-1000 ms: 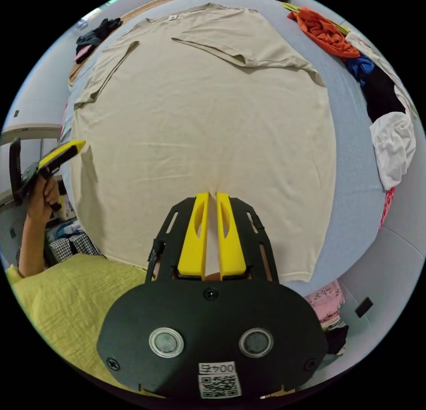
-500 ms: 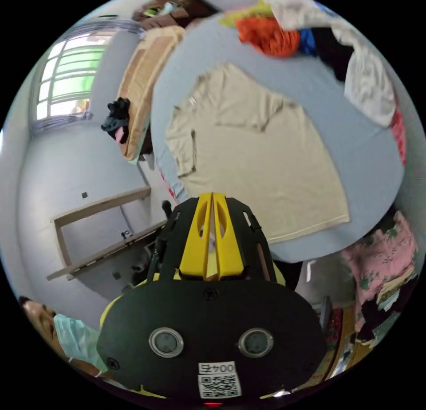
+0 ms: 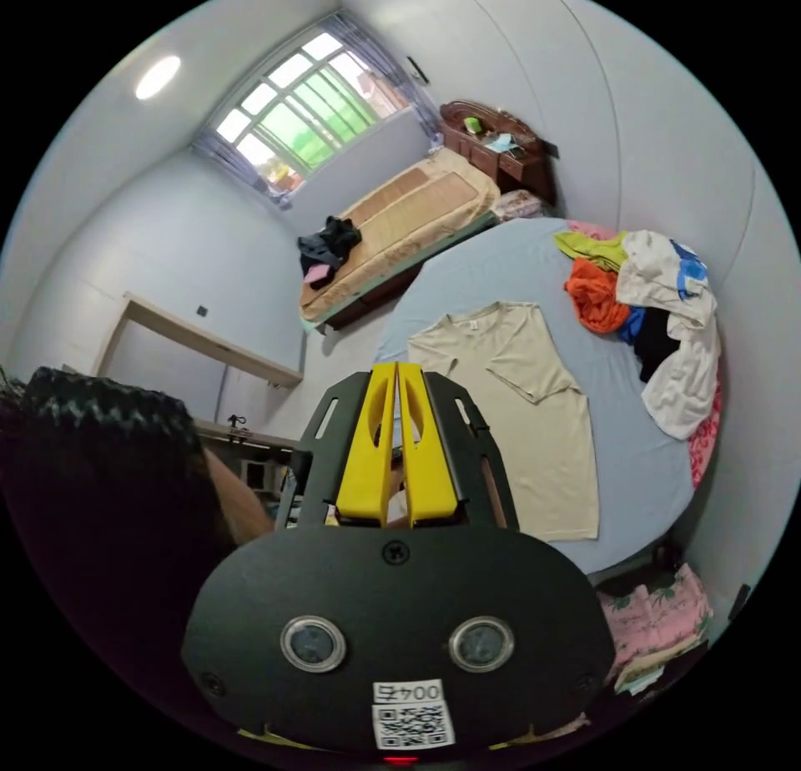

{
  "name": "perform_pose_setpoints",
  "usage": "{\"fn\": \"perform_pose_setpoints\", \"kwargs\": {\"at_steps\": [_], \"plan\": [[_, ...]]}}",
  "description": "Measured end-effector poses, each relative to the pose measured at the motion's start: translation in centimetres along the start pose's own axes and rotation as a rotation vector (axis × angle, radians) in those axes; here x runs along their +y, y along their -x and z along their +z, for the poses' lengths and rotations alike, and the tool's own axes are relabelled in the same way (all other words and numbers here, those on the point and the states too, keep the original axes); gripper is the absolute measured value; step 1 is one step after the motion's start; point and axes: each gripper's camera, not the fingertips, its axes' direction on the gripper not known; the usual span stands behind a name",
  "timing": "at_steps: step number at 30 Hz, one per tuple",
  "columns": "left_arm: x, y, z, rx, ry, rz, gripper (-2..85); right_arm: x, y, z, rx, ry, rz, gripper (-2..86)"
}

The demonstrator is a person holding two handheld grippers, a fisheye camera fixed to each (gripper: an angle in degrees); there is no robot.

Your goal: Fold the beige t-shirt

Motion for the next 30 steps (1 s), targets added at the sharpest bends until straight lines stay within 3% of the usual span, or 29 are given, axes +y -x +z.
{"fn": "perform_pose_setpoints", "kwargs": {"at_steps": [4, 8, 21, 25, 30], "plan": [[0.5, -0.9, 0.5, -0.031, -0.015, -0.031, 0.3, 0.5, 1.9, -4.1, 0.119, -0.056, -0.068, -0.8], [2.3, -2.0, 0.9, -0.043, -0.022, -0.083, 0.3, 0.4, 1.6, -6.6, -0.014, -0.011, -0.11, -0.8], [11.1, -7.2, 4.0, -0.092, -0.031, -0.171, 0.3, 0.8, 2.0, -14.5, -0.066, -0.027, -0.241, -0.8], [13.1, -8.0, 5.5, -0.077, -0.008, -0.162, 0.3, 4.7, -2.7, -8.9, 0.106, 0.04, -0.351, -0.8], [14.4, -9.3, 7.9, -0.158, 0.03, -0.046, 0.3, 13.2, -14.5, 6.0, 0.245, 0.314, -0.162, -0.8]]}}
